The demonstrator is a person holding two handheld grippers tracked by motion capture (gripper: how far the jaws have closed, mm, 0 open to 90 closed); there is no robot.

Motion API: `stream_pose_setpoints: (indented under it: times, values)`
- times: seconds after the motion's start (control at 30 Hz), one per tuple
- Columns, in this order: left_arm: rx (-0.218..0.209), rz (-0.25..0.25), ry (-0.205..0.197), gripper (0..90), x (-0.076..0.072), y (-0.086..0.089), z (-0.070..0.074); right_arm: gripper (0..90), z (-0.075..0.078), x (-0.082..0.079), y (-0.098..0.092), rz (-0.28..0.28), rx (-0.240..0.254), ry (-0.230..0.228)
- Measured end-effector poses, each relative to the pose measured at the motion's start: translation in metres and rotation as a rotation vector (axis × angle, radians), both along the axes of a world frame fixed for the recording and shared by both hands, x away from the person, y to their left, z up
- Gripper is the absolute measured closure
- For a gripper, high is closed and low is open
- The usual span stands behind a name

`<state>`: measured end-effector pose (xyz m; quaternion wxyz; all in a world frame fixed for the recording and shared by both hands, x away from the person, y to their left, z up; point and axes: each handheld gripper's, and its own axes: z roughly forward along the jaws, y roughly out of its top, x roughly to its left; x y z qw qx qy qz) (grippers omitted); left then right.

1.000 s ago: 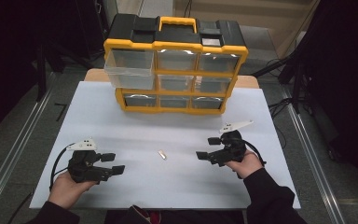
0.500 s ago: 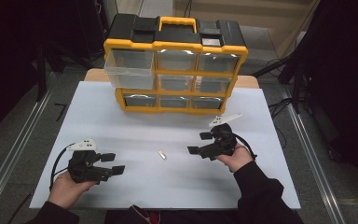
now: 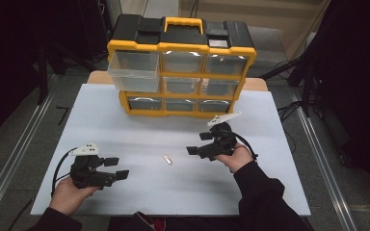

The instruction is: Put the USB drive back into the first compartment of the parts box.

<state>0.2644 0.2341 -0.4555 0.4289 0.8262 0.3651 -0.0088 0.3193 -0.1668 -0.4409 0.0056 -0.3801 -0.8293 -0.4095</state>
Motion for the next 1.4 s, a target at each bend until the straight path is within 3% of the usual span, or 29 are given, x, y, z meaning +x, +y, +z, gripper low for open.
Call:
stream_pose_setpoints:
  times: [1.4]
  values:
    - [0.005, -0.003, -0.006, 27.0, 0.000, -0.001, 0.000, 14.0, -0.002, 0.023, 0.063, 0.068, -0.024, 0.016]
